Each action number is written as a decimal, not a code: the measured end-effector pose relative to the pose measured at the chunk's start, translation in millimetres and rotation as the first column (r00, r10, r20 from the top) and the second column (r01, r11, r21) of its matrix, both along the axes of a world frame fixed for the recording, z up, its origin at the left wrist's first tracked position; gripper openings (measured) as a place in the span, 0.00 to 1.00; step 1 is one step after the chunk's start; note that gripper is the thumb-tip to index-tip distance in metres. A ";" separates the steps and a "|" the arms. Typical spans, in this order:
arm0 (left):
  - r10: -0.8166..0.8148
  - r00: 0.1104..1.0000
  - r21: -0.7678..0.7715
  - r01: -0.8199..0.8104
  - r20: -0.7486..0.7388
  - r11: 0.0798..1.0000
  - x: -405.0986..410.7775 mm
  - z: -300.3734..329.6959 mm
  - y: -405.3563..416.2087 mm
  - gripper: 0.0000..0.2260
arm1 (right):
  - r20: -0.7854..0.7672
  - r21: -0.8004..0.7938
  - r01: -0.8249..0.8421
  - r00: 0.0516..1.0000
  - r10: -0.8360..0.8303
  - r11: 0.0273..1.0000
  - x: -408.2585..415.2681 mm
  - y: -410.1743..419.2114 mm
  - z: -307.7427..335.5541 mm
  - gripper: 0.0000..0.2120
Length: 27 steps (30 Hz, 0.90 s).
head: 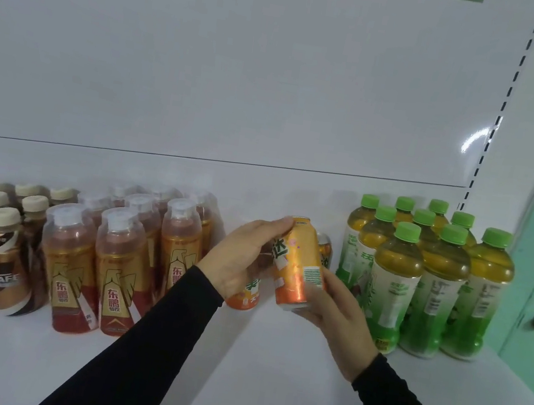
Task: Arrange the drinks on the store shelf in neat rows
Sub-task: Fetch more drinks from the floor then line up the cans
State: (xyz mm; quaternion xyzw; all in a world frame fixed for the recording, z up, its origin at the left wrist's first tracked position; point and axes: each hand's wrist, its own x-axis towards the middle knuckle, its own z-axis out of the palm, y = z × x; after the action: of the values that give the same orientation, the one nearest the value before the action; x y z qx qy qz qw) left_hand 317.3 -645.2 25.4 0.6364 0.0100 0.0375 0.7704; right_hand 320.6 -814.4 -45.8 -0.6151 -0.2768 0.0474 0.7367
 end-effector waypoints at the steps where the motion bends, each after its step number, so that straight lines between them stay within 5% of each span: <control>1: -0.012 1.000 -0.007 0.012 -0.013 1.000 -0.4 0.1 0.6 0.12 | -0.055 0.031 -0.019 0.998 0.020 0.999 0.5 0.5 -0.6 0.24; 4: 0.003 1.000 0.004 -0.003 0.000 1.000 0.7 -2.4 1.6 0.13 | -0.116 0.021 -0.031 0.993 0.034 0.999 2.1 0.0 -1.4 0.24; 8: 0.075 0.997 0.042 -0.076 0.037 0.996 2.6 -3.6 2.0 0.29 | 0.097 -0.200 0.071 0.994 -0.052 0.977 3.2 -1.6 2.1 0.31; 14: 0.052 0.995 0.084 -0.059 0.080 0.995 1.0 0.3 -0.2 0.15 | 0.055 -0.035 0.056 0.997 -0.054 0.998 10.0 -0.8 -0.5 0.35; 21: 0.057 0.979 0.366 -0.126 0.194 0.922 0.9 -5.9 -3.6 0.27 | 0.073 -0.051 0.049 0.996 -0.046 0.997 14.1 -0.3 7.4 0.37; 27: 0.095 0.993 0.112 -0.101 0.066 0.988 0.8 5.9 -4.9 0.22 | 0.268 -0.199 0.129 0.961 -0.072 0.971 10.4 -8.0 19.3 0.43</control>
State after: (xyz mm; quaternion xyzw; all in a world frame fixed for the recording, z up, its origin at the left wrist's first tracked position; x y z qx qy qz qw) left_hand 318.2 -650.1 31.3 0.6772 0.0160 0.0949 0.7295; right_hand 331.0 -822.4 -26.4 -0.7054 -0.3321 -0.0414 0.6248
